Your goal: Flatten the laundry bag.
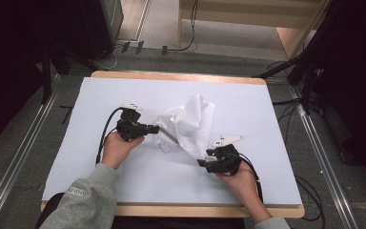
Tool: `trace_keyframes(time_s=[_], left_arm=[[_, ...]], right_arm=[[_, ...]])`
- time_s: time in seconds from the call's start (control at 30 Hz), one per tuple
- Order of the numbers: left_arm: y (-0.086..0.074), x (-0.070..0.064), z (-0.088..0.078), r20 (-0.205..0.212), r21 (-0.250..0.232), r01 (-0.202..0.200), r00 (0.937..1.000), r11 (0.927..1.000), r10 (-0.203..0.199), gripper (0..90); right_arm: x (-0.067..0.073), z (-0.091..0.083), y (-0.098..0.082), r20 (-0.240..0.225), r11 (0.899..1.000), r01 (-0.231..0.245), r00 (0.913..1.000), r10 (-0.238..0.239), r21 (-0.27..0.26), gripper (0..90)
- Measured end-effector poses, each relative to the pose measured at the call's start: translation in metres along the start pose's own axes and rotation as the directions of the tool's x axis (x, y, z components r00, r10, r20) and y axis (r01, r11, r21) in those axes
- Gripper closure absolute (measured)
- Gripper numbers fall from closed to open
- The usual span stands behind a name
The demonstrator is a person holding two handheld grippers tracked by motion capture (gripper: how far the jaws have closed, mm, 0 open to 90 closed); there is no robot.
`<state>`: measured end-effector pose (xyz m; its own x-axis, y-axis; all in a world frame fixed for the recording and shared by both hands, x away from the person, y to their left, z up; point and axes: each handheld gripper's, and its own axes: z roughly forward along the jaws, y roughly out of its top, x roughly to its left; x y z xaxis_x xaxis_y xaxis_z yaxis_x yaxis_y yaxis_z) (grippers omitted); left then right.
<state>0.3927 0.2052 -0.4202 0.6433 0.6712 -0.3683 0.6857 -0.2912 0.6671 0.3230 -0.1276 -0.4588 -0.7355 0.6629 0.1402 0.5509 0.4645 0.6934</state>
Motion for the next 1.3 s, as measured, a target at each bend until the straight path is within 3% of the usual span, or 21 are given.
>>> trace_keyframes(time_s=[0.07,0.13,0.27,0.33,0.57,0.67,0.73,0.83,0.93,0.97,1.07,1.17,1.23,1.3], left_arm=[[0.0,0.001,-0.001,0.007,0.005,0.001,1.0,1.0,-0.001,87.8],[-0.001,0.001,-0.004,0.018,0.008,0.004,0.9998,1.0,-0.004,87.9],[-0.002,-0.008,-0.017,0.039,0.007,-0.016,0.9991,0.9999,0.016,88.0],[-0.004,-0.015,-0.027,0.07,-0.001,-0.018,0.9974,0.9998,0.018,88.0],[-0.012,-0.045,-0.065,0.106,-0.023,-0.083,0.9907,0.9963,0.085,88.1],[-0.015,-0.053,-0.09,0.147,-0.072,-0.086,0.9845,0.9937,0.096,88.0],[-0.014,-0.058,-0.105,0.152,-0.102,-0.087,0.9831,0.9909,0.102,88.1],[-0.011,-0.062,-0.127,0.175,-0.152,-0.065,0.9803,0.9862,0.091,88.0],[-0.002,-0.064,-0.147,0.176,-0.202,-0.06,0.9798,0.9776,0.096,88.0],[0.002,-0.065,-0.152,0.159,-0.215,-0.065,0.9822,0.9744,0.101,88.0],[0.014,-0.058,-0.148,0.124,-0.203,-0.062,0.9883,0.9772,0.089,88.0],[0.023,-0.043,-0.127,0.021,-0.14,-0.074,0.9968,0.9874,0.077,88.0],[0.028,-0.029,-0.112,-0.007,-0.101,-0.054,0.9986,0.9934,0.053,87.9],[0.032,-0.014,-0.096,-0.003,-0.07,-0.025,0.9997,0.9972,0.025,87.8]], right_arm=[[-0.006,0.0,0.005,0.025,1.0,-0.021,0.9995,0.021,0.006,76.4],[-0.012,-0.005,0.008,0.027,1.0,-0.028,0.9992,0.028,-0.013,88.5],[-0.015,-0.031,0.015,0.031,0.996,-0.049,0.9982,0.052,-0.074,89.8],[-0.013,-0.047,0.018,0.034,0.994,-0.042,0.9984,0.045,-0.105,90.0],[-0.004,-0.102,0.026,0.046,0.981,-0.015,0.9986,0.025,-0.193,90.0],[0.003,-0.125,0.033,0.059,0.972,0.005,0.9982,0.009,-0.234,90.0],[0.005,-0.14,0.039,0.068,0.964,0.022,0.9977,-0.004,-0.263,90.0],[0.006,-0.162,0.048,0.08,0.955,0.035,0.9967,-0.012,-0.296,90.0],[0.002,-0.179,0.058,0.097,0.946,0.043,0.9952,-0.013,-0.322,90.0],[-0.002,-0.182,0.062,0.105,0.944,0.046,0.9944,-0.012,-0.326,90.0],[-0.019,-0.181,0.075,0.091,0.95,0.022,0.9958,0.007,-0.313,90.0],[-0.038,-0.161,0.088,0.102,0.963,0.004,0.9944,0.025,-0.27,90.0],[-0.051,-0.143,0.094,0.109,0.97,-0.011,0.9933,0.038,-0.242,90.0],[-0.065,-0.126,0.099,0.11,0.976,-0.032,0.9924,0.057,-0.217,90.0]])
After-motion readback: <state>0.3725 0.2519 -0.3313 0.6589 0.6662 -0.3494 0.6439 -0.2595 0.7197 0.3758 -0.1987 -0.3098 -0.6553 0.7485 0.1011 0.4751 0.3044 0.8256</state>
